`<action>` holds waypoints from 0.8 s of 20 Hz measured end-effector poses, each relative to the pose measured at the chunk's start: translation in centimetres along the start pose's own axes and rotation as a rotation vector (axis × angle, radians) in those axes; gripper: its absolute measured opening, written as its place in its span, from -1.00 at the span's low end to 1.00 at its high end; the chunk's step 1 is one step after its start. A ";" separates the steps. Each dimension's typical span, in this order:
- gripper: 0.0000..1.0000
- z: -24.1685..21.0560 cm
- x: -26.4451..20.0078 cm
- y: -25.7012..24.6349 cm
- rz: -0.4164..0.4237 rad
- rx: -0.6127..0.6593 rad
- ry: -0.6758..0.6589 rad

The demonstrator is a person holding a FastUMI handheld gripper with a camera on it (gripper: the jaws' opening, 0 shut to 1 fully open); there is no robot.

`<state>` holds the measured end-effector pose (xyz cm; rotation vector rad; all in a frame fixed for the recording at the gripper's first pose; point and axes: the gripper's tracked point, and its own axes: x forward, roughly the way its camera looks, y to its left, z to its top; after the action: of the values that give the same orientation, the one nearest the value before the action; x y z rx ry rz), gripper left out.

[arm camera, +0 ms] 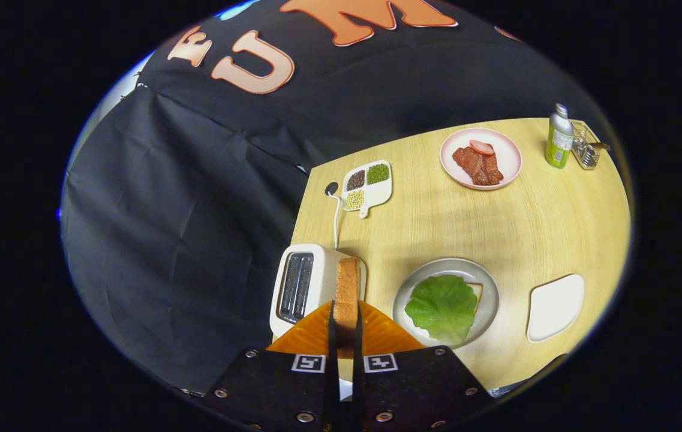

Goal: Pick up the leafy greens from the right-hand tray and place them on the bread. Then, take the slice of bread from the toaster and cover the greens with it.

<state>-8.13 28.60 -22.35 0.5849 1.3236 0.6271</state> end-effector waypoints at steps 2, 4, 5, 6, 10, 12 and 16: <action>-0.82 -0.7 -0.1 -1.4 0.010 0.006 -0.006; -0.82 -1.4 -0.1 -2.7 0.021 0.015 -0.006; -0.82 -1.8 0.1 -3.3 0.029 0.012 -0.002; -0.82 -2.0 0.3 -4.1 0.028 0.015 0.002; -0.82 -4.1 2.5 -6.9 0.016 0.021 0.039; -0.82 -5.2 3.8 -7.6 0.023 0.031 0.067; -0.82 -6.6 6.3 -9.3 0.046 0.020 0.107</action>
<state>-13.05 26.78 -34.34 0.6067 1.4211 0.6914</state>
